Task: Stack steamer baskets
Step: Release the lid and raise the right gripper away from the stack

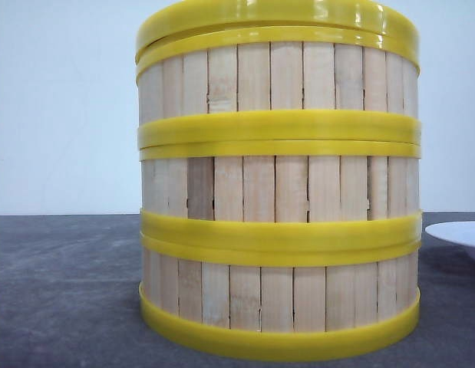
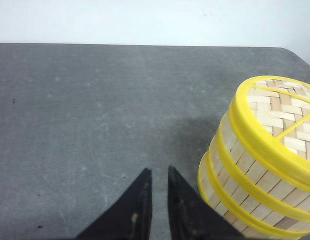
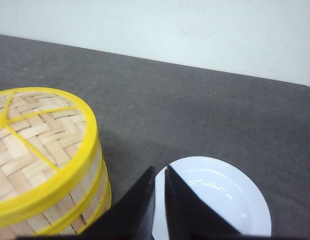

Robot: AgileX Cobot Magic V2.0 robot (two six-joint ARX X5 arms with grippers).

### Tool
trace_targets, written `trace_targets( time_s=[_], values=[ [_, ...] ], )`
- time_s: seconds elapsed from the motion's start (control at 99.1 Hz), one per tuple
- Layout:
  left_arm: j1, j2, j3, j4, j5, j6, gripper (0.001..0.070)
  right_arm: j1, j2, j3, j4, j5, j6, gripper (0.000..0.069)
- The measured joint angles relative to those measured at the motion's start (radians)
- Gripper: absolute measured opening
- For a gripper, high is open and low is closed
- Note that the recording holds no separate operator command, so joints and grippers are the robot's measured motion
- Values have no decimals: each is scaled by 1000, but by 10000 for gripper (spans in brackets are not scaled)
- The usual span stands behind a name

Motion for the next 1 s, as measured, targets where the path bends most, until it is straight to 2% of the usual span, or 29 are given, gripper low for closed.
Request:
trace_targets(
  time_s=[0.736, 0.817, 0.898, 0.999],
  values=[
    [0, 0, 0, 1, 0, -2, 30, 0, 0, 0, 2, 0, 21, 15],
    [1, 0, 0, 11, -5, 15, 30, 0, 0, 0, 2, 0, 21, 15],
    [25, -5, -18, 73, -23, 52, 30, 0, 0, 0, 2, 0, 21, 15],
    [106, -42, -105, 215, -27, 96, 30, 0, 0, 0, 2, 0, 21, 15]
  ],
)
